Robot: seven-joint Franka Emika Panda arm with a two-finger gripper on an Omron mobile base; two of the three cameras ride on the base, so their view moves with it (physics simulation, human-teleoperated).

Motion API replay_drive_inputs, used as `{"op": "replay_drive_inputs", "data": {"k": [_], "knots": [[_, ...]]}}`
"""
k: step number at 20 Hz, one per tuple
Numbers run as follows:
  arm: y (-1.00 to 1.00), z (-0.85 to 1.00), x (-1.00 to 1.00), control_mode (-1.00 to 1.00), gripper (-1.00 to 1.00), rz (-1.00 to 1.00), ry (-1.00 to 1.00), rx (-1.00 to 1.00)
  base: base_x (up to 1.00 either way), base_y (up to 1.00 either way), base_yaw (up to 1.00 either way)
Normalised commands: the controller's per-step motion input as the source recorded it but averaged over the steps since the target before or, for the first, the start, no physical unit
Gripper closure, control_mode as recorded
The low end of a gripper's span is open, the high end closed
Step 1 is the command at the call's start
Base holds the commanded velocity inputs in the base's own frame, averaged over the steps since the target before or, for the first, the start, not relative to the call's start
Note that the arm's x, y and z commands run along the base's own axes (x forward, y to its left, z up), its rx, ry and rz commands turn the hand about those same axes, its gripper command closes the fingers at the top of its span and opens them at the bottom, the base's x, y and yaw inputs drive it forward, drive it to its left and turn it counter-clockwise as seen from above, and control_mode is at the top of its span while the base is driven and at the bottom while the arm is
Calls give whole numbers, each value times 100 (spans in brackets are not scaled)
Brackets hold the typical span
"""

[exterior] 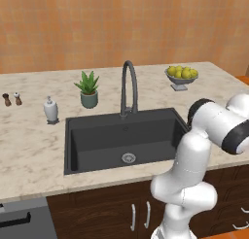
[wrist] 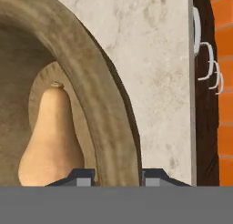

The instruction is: Pick the squash from the sink and place it in the bowl. Then pick the bowl and place it in the microwave. Then close the microwave door and press the start button.

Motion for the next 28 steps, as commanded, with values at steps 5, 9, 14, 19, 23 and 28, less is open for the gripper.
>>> {"op": "replay_drive_inputs", "data": {"k": [5,9,14,19,23,28], "knots": [[49,89,-32,-100,100,0,-4,-6,0,0,0],[44,91,-3,-100,100,0,0,0,0,0,0],[42,74,0,-100,100,1,0,0,0,0,0],[39,37,-4,-100,100,0,3,0,0,0,0],[37,23,0,-100,100,0,6,0,0,0,0],[28,5,-5,100,100,0,1,0,-20,18,0]]}}
